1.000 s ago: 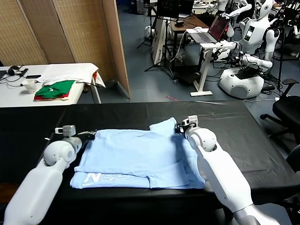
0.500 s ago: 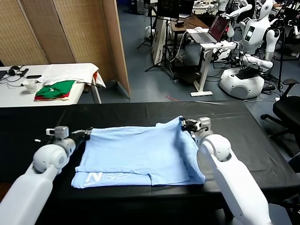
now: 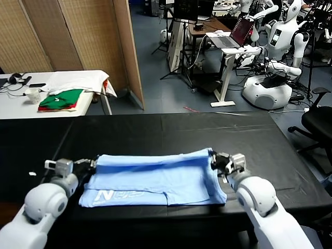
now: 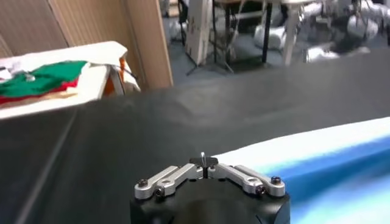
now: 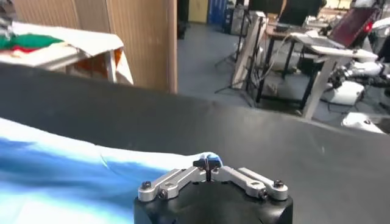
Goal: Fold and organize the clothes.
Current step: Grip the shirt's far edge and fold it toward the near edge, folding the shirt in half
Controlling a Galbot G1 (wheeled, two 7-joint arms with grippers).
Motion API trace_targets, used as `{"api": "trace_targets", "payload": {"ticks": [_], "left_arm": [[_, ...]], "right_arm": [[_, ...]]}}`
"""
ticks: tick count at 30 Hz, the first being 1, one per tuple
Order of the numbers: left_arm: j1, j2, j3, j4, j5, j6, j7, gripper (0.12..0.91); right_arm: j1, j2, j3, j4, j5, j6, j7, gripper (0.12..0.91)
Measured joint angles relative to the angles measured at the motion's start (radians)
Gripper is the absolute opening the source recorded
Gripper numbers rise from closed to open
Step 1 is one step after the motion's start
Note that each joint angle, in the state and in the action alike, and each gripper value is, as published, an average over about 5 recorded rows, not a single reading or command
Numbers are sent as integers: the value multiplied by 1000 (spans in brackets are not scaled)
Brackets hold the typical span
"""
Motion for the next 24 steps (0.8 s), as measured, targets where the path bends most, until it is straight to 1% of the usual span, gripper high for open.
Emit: {"api": "trace_targets", "payload": {"ticks": [6,16,21,23,24], "left_arm": [[88,-18,-32,-61,59,17,0,146],[179,-41,-73,-100,112,19,7,146],[211,-56,-79,-116,149,21,6,146],[222,-64,-81,-121,161,29,5,146],[227,-68,-82,-125,166,36,5,152]], "right_arm": [[-67,10,4,24,-23,0,1,141],[-126,20,9,46,-41,0,-1,141],[-151,24,15,65,-43,0,-12,143],[-161,25,24,77,-41,0,-19,175],[-165,26,29,84,-39,0,-23,210]]}}
